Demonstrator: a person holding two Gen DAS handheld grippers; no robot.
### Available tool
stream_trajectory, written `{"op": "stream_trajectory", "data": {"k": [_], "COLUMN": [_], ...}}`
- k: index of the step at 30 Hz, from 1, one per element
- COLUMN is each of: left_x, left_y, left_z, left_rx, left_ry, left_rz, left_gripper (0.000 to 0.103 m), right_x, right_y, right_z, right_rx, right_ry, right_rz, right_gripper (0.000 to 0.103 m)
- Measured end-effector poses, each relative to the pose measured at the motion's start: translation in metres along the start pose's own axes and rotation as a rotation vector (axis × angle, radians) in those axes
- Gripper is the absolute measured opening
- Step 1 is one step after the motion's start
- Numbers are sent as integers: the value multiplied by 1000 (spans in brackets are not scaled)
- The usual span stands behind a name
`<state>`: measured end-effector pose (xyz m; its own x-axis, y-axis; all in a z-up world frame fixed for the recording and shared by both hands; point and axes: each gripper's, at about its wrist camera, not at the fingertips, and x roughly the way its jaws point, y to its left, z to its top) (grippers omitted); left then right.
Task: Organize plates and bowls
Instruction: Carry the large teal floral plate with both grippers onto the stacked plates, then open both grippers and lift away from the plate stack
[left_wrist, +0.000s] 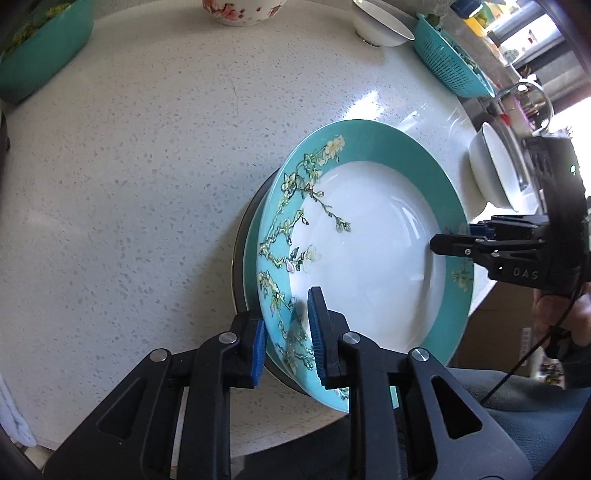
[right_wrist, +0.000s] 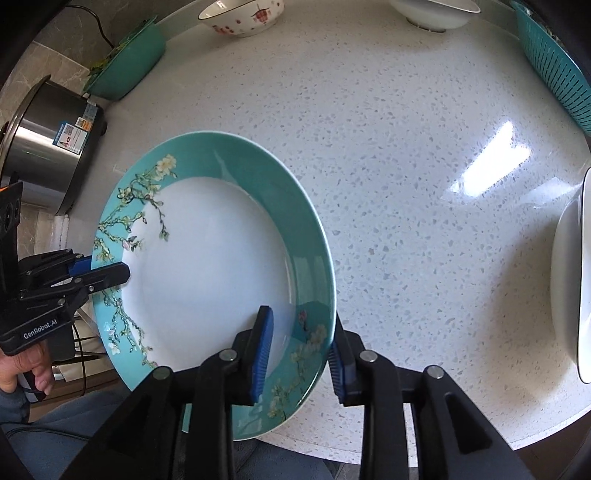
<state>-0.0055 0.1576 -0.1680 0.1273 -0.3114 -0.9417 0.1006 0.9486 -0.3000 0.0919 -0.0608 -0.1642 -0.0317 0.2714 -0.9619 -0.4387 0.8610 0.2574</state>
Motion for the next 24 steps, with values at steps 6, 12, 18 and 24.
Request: {"op": "stream_trajectory", "data": {"k": [6, 12, 18, 24], "left_x": [-1, 4, -3, -51], "left_y": [-10, -26, -6, 5], "left_z": [0, 0, 2, 21], "left_rx": [72, 137, 89, 2], "left_ry": [-44, -75, -91, -209], "left_rz": [61, 55, 73, 39], "left_gripper": [27, 83, 85, 85], "right_x": [2, 2, -7, -54], "right_y": [1, -5, -21, -48], "right_z": [1, 0, -9, -29], "right_rx": [38, 90, 139, 213], "right_ry": [-26, -47, -79, -215], "right_rz": [23, 73, 111, 214], "right_gripper": [35, 37, 44, 67]}}
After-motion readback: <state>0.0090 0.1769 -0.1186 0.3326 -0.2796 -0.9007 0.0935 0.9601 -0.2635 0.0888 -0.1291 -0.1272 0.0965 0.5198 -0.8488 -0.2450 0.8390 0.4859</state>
